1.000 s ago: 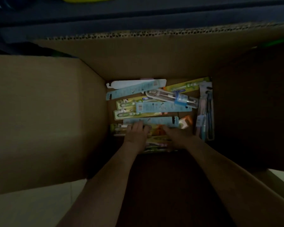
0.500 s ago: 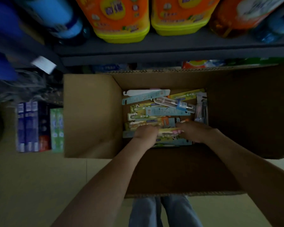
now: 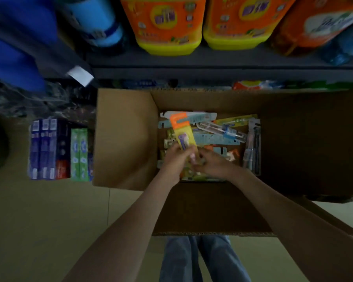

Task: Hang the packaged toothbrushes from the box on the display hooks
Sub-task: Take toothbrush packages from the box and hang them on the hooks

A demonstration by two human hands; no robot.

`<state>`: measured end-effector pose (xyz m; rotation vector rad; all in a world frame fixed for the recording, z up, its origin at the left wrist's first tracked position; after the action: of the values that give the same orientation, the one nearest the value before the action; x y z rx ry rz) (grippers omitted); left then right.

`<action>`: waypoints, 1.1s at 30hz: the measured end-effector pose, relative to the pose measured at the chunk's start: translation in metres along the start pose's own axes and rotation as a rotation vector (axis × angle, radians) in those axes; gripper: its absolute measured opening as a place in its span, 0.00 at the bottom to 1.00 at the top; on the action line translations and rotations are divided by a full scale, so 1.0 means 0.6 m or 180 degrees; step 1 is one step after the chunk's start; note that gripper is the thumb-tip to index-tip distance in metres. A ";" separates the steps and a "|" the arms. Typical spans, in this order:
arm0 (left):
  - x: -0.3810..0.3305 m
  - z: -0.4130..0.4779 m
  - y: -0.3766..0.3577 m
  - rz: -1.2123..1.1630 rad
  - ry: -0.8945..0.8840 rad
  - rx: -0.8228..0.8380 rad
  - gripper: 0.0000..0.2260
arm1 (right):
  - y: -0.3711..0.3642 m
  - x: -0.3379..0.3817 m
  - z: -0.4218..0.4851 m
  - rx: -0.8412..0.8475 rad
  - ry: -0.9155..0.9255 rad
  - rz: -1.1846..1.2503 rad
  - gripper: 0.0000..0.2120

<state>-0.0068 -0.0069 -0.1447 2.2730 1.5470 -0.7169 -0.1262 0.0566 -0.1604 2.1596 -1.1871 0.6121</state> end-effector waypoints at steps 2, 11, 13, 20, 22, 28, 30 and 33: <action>0.019 0.038 0.016 0.0023 -0.0075 -0.0423 0.03 | -0.012 -0.037 0.045 0.0029 -0.0118 -0.0094 0.38; 0.064 0.138 0.052 0.0441 -0.0223 -0.0452 0.05 | -0.065 -0.184 0.188 -0.0164 -0.0590 -0.1983 0.53; 0.074 0.137 0.059 0.0415 -0.0176 -0.0441 0.05 | -0.069 -0.190 0.196 -0.0196 -0.0573 -0.1971 0.48; 0.041 0.090 0.050 0.0319 -0.0120 -0.0529 0.04 | -0.010 -0.177 0.097 -0.0032 -0.0788 -0.1016 0.42; 0.016 0.053 0.034 0.0323 -0.0092 -0.0452 0.04 | 0.027 -0.156 0.038 -0.0113 -0.0897 -0.0673 0.41; -0.081 -0.128 -0.015 0.0102 -0.0012 -0.0268 0.07 | 0.130 -0.029 -0.196 -0.0257 -0.1066 0.0186 0.43; -0.119 -0.205 -0.026 0.0038 -0.0012 -0.0283 0.05 | 0.153 0.033 -0.280 -0.0364 -0.1012 0.0362 0.39; -0.184 -0.320 -0.044 -0.0120 -0.0166 -0.0262 0.04 | 0.175 0.135 -0.395 -0.0604 -0.0784 0.0769 0.30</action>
<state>-0.0190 0.0143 0.0770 2.1544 1.5697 -0.7034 -0.2023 0.1272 0.0903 1.9874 -1.5866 0.3204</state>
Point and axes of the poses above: each hand's wrist, its own z-axis towards the middle knuckle, its own y-axis out of the back of the hand, x = y × z, the point moved 1 cm from there along z, towards the middle knuckle, and after that the axes turned 7 degrees about -z, right-handed, at the moved point
